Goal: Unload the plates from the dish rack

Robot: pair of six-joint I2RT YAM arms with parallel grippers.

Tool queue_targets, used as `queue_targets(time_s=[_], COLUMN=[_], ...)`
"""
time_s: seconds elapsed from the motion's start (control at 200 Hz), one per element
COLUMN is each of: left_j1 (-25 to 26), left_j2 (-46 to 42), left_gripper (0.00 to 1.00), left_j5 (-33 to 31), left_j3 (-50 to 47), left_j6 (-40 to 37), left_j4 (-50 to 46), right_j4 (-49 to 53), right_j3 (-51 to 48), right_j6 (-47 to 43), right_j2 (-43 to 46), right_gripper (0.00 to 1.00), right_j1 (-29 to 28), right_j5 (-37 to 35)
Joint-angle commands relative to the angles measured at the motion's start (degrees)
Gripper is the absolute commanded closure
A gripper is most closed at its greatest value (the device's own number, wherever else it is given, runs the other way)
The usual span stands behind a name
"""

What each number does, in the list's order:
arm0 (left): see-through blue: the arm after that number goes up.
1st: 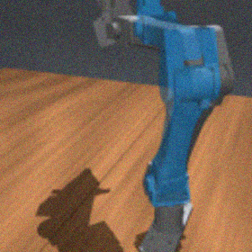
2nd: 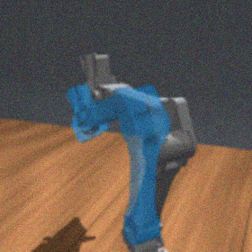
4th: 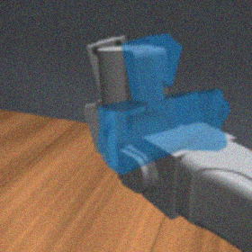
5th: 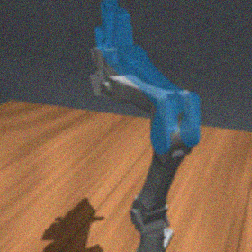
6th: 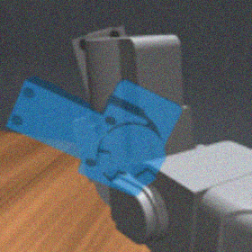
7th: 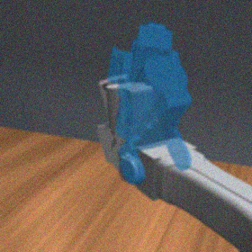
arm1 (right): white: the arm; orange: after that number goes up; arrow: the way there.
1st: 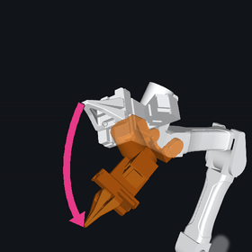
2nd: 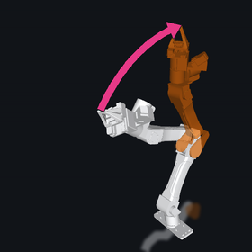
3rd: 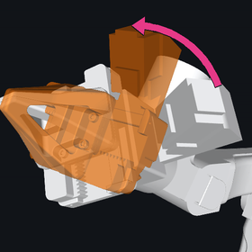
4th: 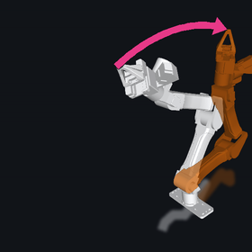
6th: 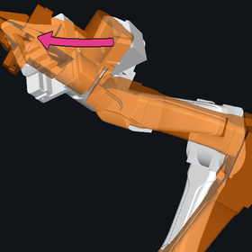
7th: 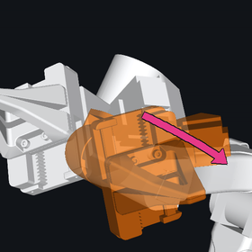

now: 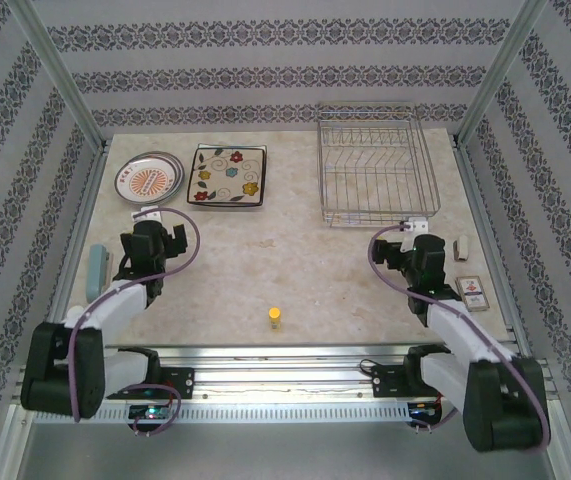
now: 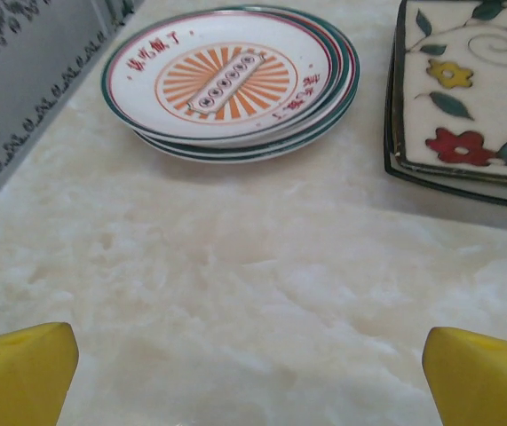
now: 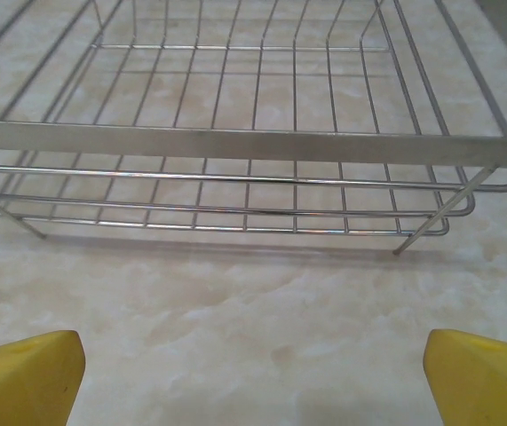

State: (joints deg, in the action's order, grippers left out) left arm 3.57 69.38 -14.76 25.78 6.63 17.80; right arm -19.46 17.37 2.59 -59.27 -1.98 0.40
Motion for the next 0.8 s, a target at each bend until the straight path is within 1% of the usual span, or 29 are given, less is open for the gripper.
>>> queue_targets(time_s=[0.0, 0.055, 0.1, 0.12, 0.17, 0.19, 0.225, 0.245, 0.265, 0.3, 0.325, 0.36, 0.395, 0.41, 0.485, 0.545, 0.61, 0.665, 0.794], left_j1=[-1.3, -1.6, -2.0, -2.4, -2.7, -3.0, -3.9, -4.2, -4.1, -3.9, -3.8, -3.9, -3.6, -3.6, -3.6, -3.6, -3.6, -3.6, -3.6], left_j2=[4.9, 7.6, 10.3, 11.4, 11.4, 12.3, 14.4, 15.7, 17.1, 18.6, 19.4, 20.7, 21.8, 21.9, 21.5, 21.8, 21.7, 21.7, 21.7], left_gripper=[0.0, 0.0, 0.0, 0.01, 0.0, 0.0, 0.0, 0.0, 0.0, 0.0, 0.0, 0.0, 0.0, 0.0, 0.0, 0.0, 0.0, 0.0, 0.0], left_j5=[4.0, 3.2, 3.4, 3.6, 4.1, 3.6, 4.4, 5.3, 5.9, 8.1, 8.1, 8.5, 9.1, 9.1, 8.8, 8.8, 8.8, 8.8, 8.9], left_j3=[-0.7, -1.5, -3.4, -4.1, -3.8, -4.1, -3.8, -3.7, -4.1, -4.7, -4.5, -4.4, -4.9, -5.1, -5.0, -5.2, -5.1, -5.2, -5.5], left_j6=[-0.3, -1.2, -2.0, -2.7, -3.1, -2.9, -2.0, -1.7, -2.5, -3.7, -3.6, -3.7, -4.4, -4.5, -4.2, -4.3, -4.2, -4.3, -4.3], left_j4=[14.9, 17.6, 24.0, 27.4, 25.9, 28.5, 29.8, 30.2, 33.4, 35.7, 35.6, 36.8, 38.9, 39.7, 38.6, 39.5, 39.2, 39.3, 39.7], right_j4=[-14.5, -17.9, -19.9, -19.5, -23.7, -25.5, -23.8, -25.0, -25.8, -24.5, -23.6, -28.3, -35.2, -36.3, -29.4, -33.1, -30.5, -31.8, -31.4], right_j3=[0.4, 1.1, 2.0, 4.1, 4.9, 5.3, 7.1, 7.5, 7.7, 8.2, 7.9, 5.8, 4.2, 3.9, 5.5, 4.7, 5.1, 4.8, 4.9], right_j6=[0.0, 0.0, 0.9, 1.1, 1.0, 1.7, 1.6, 1.1, 0.4, -0.6, -0.6, -0.3, 0.1, 0.2, -0.6, -0.5, -0.9, -1.1, -1.0], right_j2=[-7.2, -11.6, -14.7, -15.7, -19.2, -21.1, -23.6, -25.0, -25.9, -25.4, -25.2, -26.6, -28.9, -29.1, -27.0, -28.1, -27.2, -27.5, -27.4], right_gripper=[0.02, 0.02, 0.02, 0.02, 0.02, 0.02, 0.02, 0.02, 0.02, 0.02, 0.02, 0.02, 0.02, 0.02, 0.02, 0.02, 0.02, 0.02, 0.02], right_j1=[2.2, 2.9, 3.8, 4.1, 4.7, 4.9, 5.4, 4.9, 4.2, 3.0, 3.0, 3.1, 3.0, 2.9, 2.7, 2.6, 2.3, 2.1, 2.2], right_j5=[3.2, 3.6, 4.1, 4.5, 4.7, 4.6, 5.6, 5.8, 5.6, 3.8, 3.0, 2.5, 2.7, 2.6, 2.4, 2.1, 1.7, 1.3, 1.3])
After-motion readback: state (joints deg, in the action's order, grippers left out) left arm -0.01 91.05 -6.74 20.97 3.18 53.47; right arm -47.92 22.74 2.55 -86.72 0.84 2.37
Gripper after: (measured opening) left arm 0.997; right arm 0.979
